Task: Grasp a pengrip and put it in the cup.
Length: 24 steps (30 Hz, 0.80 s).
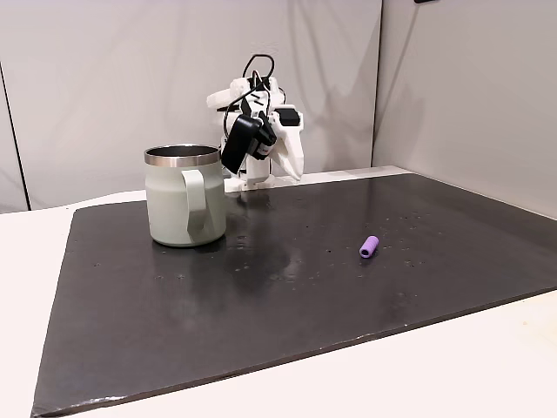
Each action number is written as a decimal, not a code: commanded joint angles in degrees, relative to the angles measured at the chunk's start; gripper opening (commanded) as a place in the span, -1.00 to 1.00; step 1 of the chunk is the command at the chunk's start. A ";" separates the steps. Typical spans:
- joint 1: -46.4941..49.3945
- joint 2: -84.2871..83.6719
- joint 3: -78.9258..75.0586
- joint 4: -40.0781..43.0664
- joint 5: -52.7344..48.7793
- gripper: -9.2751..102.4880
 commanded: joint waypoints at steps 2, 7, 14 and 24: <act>-2.20 -17.75 -20.21 0.97 2.99 -0.84; -5.01 -34.01 -39.11 6.59 6.33 -0.84; -5.10 -61.44 -71.10 16.17 4.04 -0.83; -0.62 -92.29 -110.83 31.82 -3.25 -0.75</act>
